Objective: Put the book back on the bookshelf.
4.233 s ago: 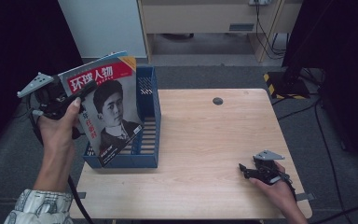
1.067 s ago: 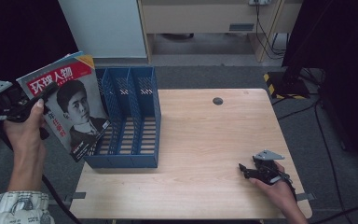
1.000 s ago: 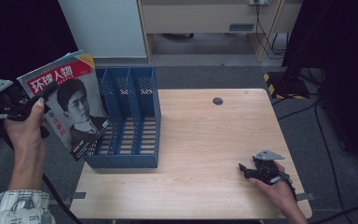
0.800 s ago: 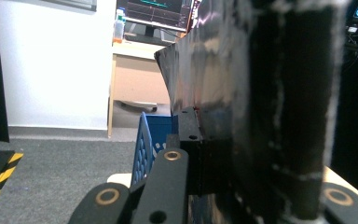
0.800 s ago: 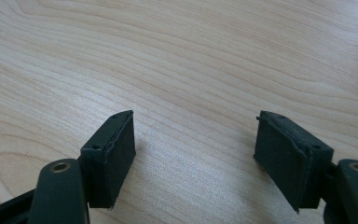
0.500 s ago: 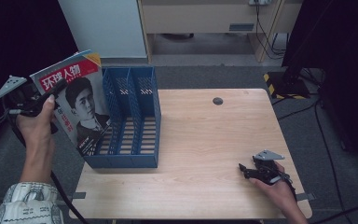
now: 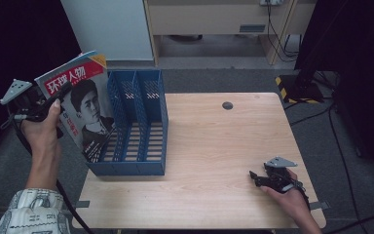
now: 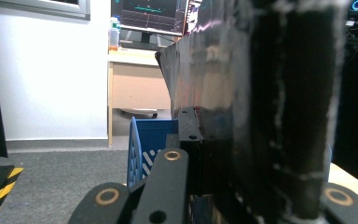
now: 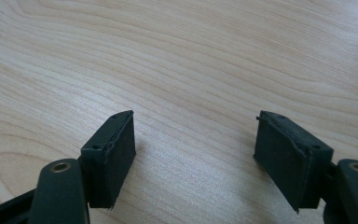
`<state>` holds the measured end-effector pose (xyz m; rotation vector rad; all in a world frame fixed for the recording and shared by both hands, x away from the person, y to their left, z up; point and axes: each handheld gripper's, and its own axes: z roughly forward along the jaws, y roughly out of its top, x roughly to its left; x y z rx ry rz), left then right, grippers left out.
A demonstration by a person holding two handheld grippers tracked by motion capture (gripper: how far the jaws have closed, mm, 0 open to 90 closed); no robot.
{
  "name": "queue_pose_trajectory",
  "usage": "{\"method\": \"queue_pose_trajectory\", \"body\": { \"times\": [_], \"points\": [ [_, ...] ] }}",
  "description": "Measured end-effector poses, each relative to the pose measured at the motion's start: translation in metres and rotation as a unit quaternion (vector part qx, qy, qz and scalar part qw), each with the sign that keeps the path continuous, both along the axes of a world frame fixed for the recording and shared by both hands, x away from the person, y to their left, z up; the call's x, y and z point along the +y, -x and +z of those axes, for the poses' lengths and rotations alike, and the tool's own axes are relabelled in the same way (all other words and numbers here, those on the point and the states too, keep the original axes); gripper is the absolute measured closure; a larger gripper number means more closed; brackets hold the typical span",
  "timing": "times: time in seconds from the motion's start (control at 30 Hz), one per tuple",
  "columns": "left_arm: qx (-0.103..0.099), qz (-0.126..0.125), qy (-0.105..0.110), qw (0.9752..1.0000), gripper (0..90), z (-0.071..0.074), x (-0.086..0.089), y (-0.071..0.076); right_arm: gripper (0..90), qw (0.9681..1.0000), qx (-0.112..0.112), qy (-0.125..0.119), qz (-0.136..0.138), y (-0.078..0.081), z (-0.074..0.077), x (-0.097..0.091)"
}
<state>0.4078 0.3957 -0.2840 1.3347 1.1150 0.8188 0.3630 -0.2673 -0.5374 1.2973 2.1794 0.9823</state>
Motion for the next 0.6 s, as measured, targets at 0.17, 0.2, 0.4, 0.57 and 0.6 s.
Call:
{"method": "queue_pose_trajectory", "body": {
  "times": [0.17, 0.2, 0.4, 0.57, 0.6],
  "points": [
    [-0.002, -0.001, 0.001, 1.0000, 86.5, -0.0005, -0.0017, -0.0027, 28.9, 1.0000, 0.000, 0.000, 0.000, 0.0000, 0.0000, 0.0000],
    [-0.002, -0.001, 0.000, 1.0000, 86.5, -0.0004, -0.0023, -0.0031, 28.9, 1.0000, 0.000, 0.000, 0.000, 0.0000, 0.0000, 0.0000],
    [-0.005, -0.011, -0.004, 0.9999, 86.5, 0.0000, -0.0042, -0.0042, 28.9, 1.0000, 0.000, 0.000, 0.000, 0.0000, 0.0000, 0.0000],
    [-0.003, -0.010, -0.007, 0.9999, 86.5, 0.0015, -0.0040, -0.0048, 28.9, 1.0000, 0.000, 0.000, 0.000, 0.0000, 0.0000, 0.0000],
    [-0.003, -0.010, -0.007, 0.9999, 86.5, 0.0016, -0.0043, -0.0050, 29.0, 1.0000, 0.000, 0.000, 0.000, 0.0000, 0.0000, 0.0000]
  ]
}}
